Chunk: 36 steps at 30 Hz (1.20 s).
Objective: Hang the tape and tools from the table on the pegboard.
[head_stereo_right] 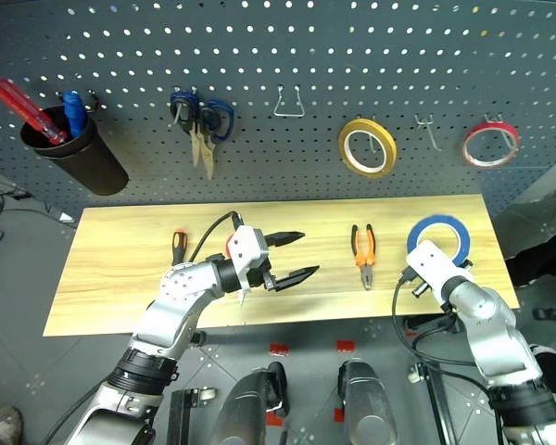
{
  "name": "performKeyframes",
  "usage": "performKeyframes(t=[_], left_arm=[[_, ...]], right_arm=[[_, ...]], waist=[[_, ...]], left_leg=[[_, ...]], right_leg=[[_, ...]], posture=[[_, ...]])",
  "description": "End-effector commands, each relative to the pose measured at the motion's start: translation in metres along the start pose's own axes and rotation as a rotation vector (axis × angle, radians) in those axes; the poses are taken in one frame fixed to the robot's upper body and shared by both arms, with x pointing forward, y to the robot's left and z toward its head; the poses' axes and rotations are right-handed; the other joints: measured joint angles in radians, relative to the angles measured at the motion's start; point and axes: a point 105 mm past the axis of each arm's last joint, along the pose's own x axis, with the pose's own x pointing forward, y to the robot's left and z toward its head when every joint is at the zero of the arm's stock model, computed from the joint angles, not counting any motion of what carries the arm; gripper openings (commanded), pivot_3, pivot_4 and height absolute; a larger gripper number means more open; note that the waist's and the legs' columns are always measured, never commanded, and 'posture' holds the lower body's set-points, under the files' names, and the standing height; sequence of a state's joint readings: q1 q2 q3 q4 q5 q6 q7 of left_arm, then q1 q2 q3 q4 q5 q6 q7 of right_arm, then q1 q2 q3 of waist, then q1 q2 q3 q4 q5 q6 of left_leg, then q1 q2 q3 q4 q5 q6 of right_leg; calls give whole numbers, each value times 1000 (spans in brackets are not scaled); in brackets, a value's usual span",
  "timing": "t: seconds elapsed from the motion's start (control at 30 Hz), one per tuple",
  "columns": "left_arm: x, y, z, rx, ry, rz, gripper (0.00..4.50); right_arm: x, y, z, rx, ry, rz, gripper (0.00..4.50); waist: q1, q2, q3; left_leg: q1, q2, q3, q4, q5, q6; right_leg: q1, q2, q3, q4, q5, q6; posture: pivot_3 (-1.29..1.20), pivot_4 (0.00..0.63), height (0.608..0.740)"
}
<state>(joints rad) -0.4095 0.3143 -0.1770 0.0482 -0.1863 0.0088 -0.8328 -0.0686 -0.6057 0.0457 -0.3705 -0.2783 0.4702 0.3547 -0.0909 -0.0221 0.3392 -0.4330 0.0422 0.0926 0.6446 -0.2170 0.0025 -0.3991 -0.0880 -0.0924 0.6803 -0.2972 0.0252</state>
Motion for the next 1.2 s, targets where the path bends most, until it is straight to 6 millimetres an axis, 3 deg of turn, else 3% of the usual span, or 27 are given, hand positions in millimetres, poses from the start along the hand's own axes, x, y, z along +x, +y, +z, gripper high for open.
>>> performKeyframes(t=[0.03, 0.1, 0.17, 0.3, 0.47, 0.73, 0.93, 1.1, 1.2], left_arm=[[1, 16, 22, 45, -85, 95, 3751], [5, 28, 36, 42, -132, 165, 3751], [8, 38, 45, 38, -159, 220, 3751], [12, 45, 50, 19, -170, 245, 3751], [23, 39, 56, 33, -181, 202, 3751], [37, 26, 62, 1, -211, 92, 3751], [37, 21, 54, -37, -183, 45, 3751], [17, 17, 28, -45, -69, -10, 3751], [-8, 26, 3, 8, 64, -32, 3751]], right_arm=[[-21, -15, 47, -138, -181, -160, 665], [-25, -22, 75, -205, -299, -200, 665], [-21, -31, 86, -223, -347, -220, 665], [-4, -42, 80, -218, -338, -220, 665], [26, -68, 85, -220, -383, -221, 665], [55, -72, 100, -221, -476, -145, 665], [47, -58, 95, -155, -492, -140, 2651], [27, -33, 88, -17, -451, -157, 4285], [19, -10, 81, 166, -358, -132, 4465]], waist=[[-3, 0, 0], [-5, 0, 0], [-8, 0, 0], [-16, -1, 0], [-22, -1, 0], [-24, -1, 0], [-22, -1, 0], [-21, -1, 0], [-24, -1, -1]], left_leg=[[0, 0, 0, 0, 0, 0], [0, 0, 1, 1, 0, 0], [0, 0, 1, 1, 0, 0], [0, -1, 1, 1, 1, 1], [0, -1, 4, 1, 1, 1], [0, 0, 5, 1, 1, 1], [0, 0, 5, 1, 1, 1], [0, 0, 5, 1, 1, 1], [1, 2, 6, 2, 1, 1]], right_leg=[[0, 0, 0, 0, 0, 1], [0, 1, 0, 0, 0, 5], [-1, 1, 1, 0, 1, 7], [0, 1, 1, 0, 3, 6], [-1, 0, 2, -1, 4, 3], [-1, 0, 1, -1, 4, 3], [-1, 0, 1, -1, 4, 3], [-1, 0, 1, 0, 4, 3], [-2, 1, 2, 1, 4, 2]], posture=[[-296, 315, 740], [-296, 315, 740], [-301, 315, 740], [-295, 310, 740], [-283, 307, 740], [-279, 306, 740], [-279, 306, 740], [-274, 309, 740], [-274, 311, 740]])
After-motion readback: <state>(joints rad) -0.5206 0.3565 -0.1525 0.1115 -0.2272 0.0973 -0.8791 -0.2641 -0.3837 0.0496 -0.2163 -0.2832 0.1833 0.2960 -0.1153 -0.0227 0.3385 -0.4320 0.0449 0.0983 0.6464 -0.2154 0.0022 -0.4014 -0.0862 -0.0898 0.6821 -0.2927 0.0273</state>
